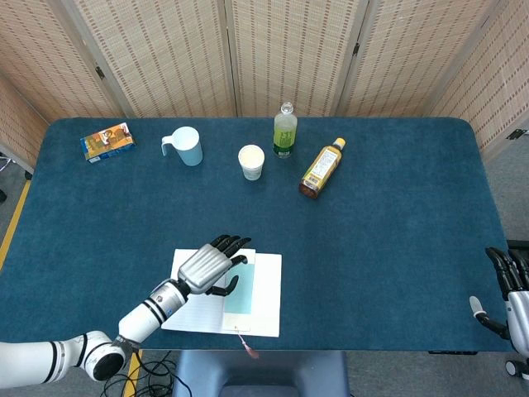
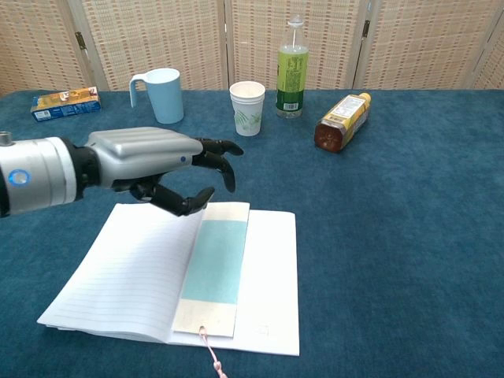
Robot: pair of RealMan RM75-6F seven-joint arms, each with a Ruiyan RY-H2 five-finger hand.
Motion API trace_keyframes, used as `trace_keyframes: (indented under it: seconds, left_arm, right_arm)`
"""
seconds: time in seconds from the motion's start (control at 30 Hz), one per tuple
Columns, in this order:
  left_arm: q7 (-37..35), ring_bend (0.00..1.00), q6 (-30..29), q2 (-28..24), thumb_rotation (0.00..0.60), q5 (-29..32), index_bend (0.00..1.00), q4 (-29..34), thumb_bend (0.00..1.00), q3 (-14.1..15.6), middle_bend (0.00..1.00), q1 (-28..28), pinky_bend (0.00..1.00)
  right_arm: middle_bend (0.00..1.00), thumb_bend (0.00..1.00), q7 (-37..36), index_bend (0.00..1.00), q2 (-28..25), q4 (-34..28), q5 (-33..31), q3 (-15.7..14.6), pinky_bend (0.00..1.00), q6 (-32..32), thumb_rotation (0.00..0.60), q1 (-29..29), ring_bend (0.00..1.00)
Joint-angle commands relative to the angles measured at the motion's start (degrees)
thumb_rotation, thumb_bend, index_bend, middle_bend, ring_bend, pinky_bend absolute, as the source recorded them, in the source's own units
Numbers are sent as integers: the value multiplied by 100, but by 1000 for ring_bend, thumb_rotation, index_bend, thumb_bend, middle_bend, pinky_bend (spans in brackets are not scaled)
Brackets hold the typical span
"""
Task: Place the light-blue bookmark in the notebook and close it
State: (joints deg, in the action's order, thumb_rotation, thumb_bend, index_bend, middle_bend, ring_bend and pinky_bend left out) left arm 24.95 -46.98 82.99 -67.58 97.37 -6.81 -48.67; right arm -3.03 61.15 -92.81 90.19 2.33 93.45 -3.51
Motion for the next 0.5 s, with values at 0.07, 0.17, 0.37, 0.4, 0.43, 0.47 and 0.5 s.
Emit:
trace_keyframes:
  seconds: [0.07, 0.17, 0.37, 0.4, 0.43, 0.47, 0.5]
  left_arm:
    - [-119, 0, 501, 353, 221, 756, 273, -517, 626, -345, 0, -462, 126]
    - [-117, 0, 621, 532, 209, 1089, 272, -819, 626, -412, 0, -646, 126]
    - [-33, 0, 777, 881, 209, 1757, 269, -1460, 626, -416, 0, -959, 126]
    - [-27, 0, 795, 929, 209, 1848, 269, -1545, 626, -407, 0, -995, 126]
    - [-25, 0, 809, 975, 207, 1927, 270, -1625, 626, -396, 0, -1025, 126]
    - [-12, 0, 819, 1033, 207, 2005, 270, -1726, 625, -372, 0, -1061, 126]
    - [8, 0, 822, 1071, 207, 2048, 271, -1797, 625, -346, 0, -1087, 126]
  right_arm:
    - [99, 276, 29, 0, -11, -23, -32, 3, 109, -24, 600, 3, 47]
    - [99, 275, 54, 0, -22, -42, -79, 6, 109, -41, 600, -6, 48]
    - [99, 275, 96, 0, -38, -77, -177, 19, 109, -74, 600, -21, 48]
    - [99, 275, 100, 0, -39, -82, -192, 21, 109, -82, 600, -21, 48]
    - [99, 275, 104, 0, -38, -84, -205, 22, 109, -91, 600, -21, 48]
    - [99, 275, 110, 0, -39, -86, -222, 25, 109, -104, 600, -19, 48]
    - [99, 276, 113, 0, -40, -87, -235, 27, 109, -114, 600, -18, 48]
